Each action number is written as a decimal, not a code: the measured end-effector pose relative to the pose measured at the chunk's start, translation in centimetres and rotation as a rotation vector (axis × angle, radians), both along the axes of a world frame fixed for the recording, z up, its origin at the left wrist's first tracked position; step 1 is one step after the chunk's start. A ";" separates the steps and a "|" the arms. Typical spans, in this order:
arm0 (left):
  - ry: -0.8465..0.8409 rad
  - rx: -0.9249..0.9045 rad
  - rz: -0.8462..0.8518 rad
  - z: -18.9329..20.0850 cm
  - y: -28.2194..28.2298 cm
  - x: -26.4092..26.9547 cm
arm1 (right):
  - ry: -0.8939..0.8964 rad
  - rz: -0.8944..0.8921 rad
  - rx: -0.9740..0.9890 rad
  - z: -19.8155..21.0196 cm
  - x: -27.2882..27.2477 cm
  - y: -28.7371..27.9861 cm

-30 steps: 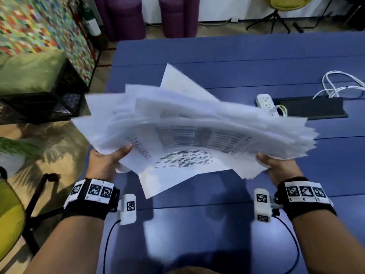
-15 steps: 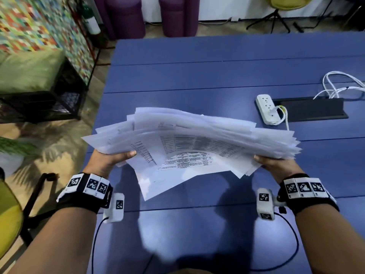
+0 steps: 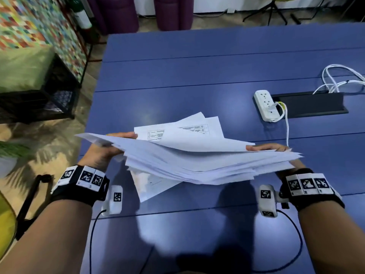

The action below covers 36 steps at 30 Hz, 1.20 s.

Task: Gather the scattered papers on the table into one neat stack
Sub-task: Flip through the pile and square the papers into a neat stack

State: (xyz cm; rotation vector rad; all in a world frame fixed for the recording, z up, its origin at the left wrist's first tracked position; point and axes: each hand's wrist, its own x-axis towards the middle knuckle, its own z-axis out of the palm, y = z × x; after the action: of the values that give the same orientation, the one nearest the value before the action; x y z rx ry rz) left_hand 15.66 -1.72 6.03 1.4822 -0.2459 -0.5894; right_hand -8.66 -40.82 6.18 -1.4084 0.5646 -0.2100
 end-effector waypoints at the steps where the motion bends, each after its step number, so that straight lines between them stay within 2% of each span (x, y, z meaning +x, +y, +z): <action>1: -0.006 -0.014 0.002 0.0 -0.1 0.2 | 0.023 -0.016 0.005 -0.3 0.1 -0.2; 2: 0.012 0.002 0.030 0.2 -0.2 0.2 | 0.065 -0.084 0.038 -0.4 0.3 -0.3; 4: -0.018 0.009 0.072 0.0 -0.9 0.1 | 0.163 -0.236 -0.032 -1.2 0.9 -0.9; 7: -0.103 0.063 0.278 0.6 -2.6 0.5 | 0.151 -0.394 -0.182 -1.2 1.9 -1.1; 10: -0.146 0.144 0.396 2.0 -3.5 1.3 | 0.234 -0.491 -0.278 2.0 2.9 -1.0; 12: -0.176 0.190 0.402 2.6 -3.5 1.4 | 0.213 -0.450 -0.297 4.3 3.2 -0.7; 14: -0.120 0.194 0.388 2.9 -3.5 0.8 | 0.195 -0.377 -0.267 5.1 3.3 -0.6; 16: -0.039 0.239 0.332 2.1 -3.0 0.4 | 0.269 -0.296 -0.222 4.0 3.2 -0.8; 19: 0.077 0.388 0.246 -1.4 -1.7 -0.5 | 0.380 -0.249 -0.175 0.8 3.4 -0.8; 21: 0.129 0.518 0.225 -4.2 -1.0 -1.5 | 0.472 -0.209 -0.230 -1.4 3.5 0.0; 23: 0.119 0.668 0.236 -6.4 -0.3 -2.8 | 0.593 -0.165 -0.331 -3.5 3.4 0.5; 25: 0.040 0.844 0.281 -7.8 0.6 -3.4 | 0.705 -0.154 -0.440 -4.7 3.1 0.7; 28: -0.041 0.924 0.384 -8.3 1.3 -4.2 | 0.841 -0.175 -0.575 -5.6 2.5 0.7; 31: -0.096 1.128 0.279 -7.7 -0.2 -6.2 | 0.915 -0.171 -0.628 -6.4 2.8 2.1; 36: 0.000 1.111 0.291 -7.3 -2.3 -7.3 | 0.862 -0.165 -0.622 -6.6 3.5 3.9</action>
State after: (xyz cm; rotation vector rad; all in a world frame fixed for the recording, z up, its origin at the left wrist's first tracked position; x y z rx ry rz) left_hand 8.33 -4.04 -1.27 2.5227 0.3712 -0.4966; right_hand -5.17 -36.90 -0.37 -2.0514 1.4137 0.1259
